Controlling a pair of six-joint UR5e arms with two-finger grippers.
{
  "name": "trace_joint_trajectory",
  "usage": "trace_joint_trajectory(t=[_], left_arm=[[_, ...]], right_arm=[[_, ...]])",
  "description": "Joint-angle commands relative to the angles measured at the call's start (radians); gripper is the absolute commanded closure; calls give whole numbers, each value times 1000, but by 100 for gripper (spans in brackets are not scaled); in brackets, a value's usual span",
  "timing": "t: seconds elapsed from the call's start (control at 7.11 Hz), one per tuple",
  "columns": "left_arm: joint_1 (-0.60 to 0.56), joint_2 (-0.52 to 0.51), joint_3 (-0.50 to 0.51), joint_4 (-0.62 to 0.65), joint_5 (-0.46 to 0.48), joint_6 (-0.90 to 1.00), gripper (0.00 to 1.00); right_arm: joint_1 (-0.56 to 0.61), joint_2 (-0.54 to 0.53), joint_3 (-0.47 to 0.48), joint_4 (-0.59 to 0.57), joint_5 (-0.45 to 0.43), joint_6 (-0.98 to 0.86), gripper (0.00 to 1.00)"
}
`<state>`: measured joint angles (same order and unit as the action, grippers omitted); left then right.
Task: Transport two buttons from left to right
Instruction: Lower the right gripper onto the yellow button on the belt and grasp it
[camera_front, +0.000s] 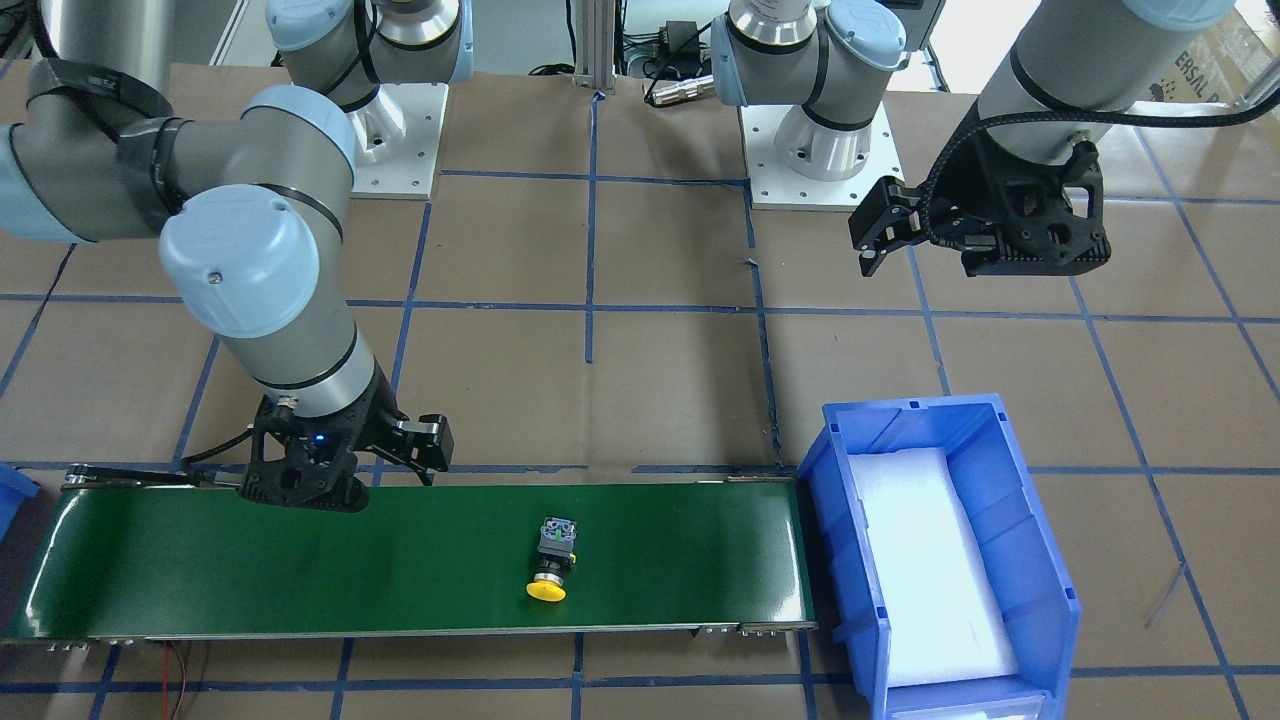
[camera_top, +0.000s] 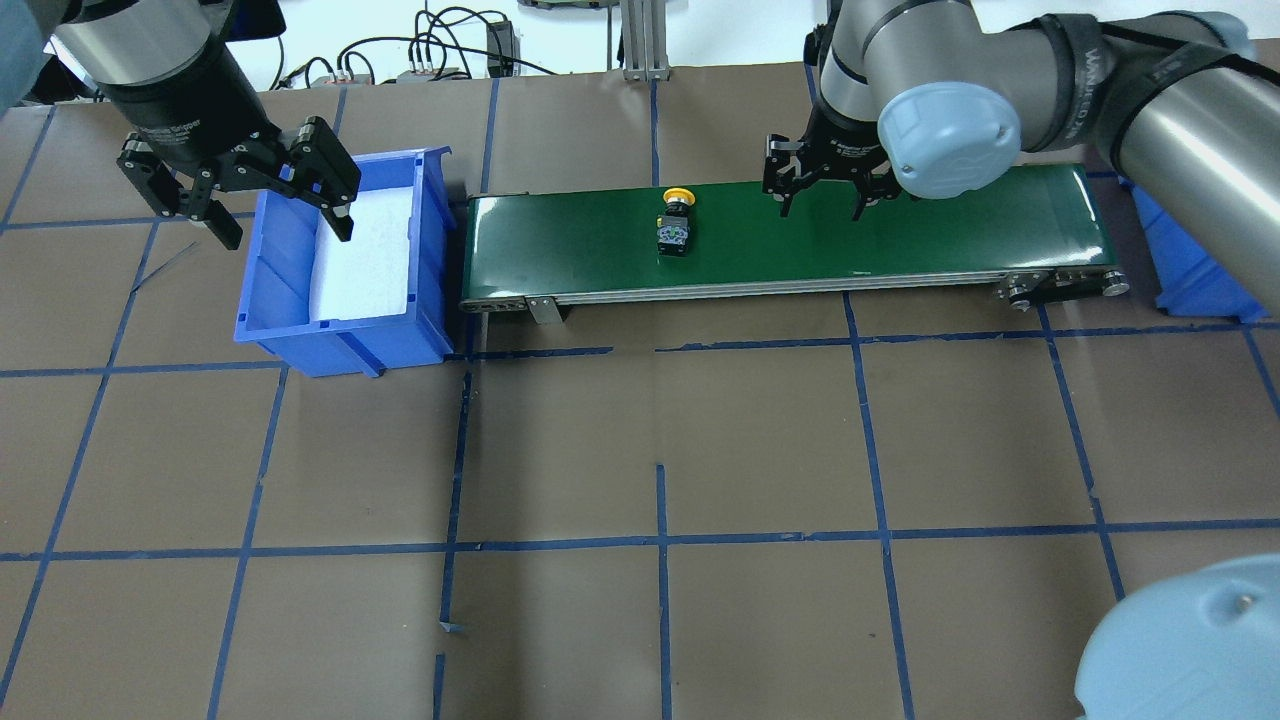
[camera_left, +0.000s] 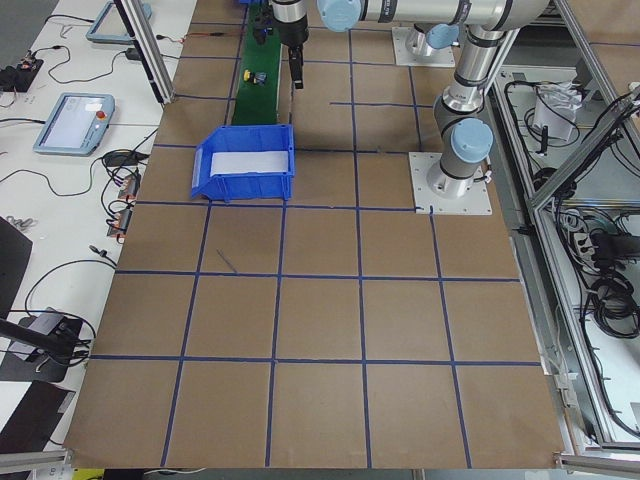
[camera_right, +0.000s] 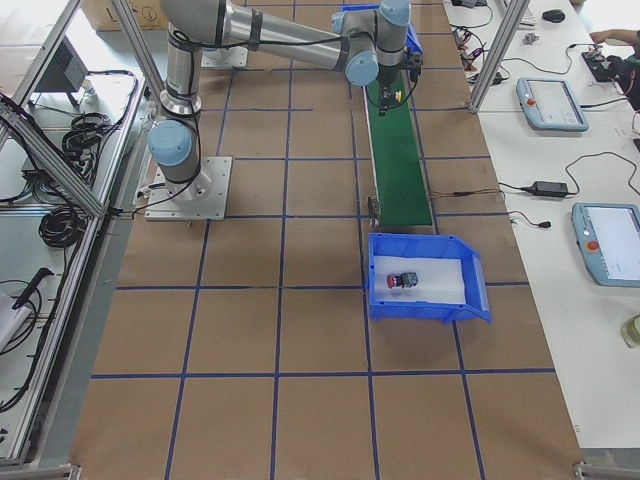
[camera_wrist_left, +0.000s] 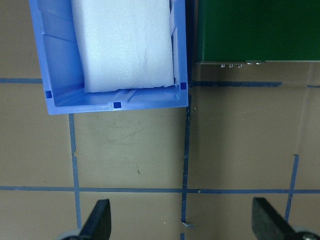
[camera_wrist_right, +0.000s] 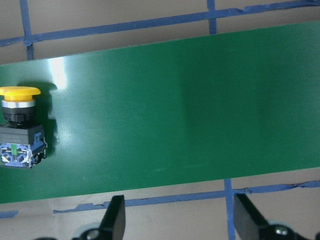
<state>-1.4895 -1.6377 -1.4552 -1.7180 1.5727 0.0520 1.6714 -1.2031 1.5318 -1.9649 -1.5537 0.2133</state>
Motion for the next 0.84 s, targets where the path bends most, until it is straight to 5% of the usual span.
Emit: trace_joint_trajectory(t=[0.0, 0.7], left_arm=[[0, -1, -1, 0, 1, 0, 0], [2, -4, -1, 2, 0, 3, 0]], right_arm=[[53, 13, 2, -40, -13, 111, 19], [111, 91, -62, -57, -71, 239, 18]])
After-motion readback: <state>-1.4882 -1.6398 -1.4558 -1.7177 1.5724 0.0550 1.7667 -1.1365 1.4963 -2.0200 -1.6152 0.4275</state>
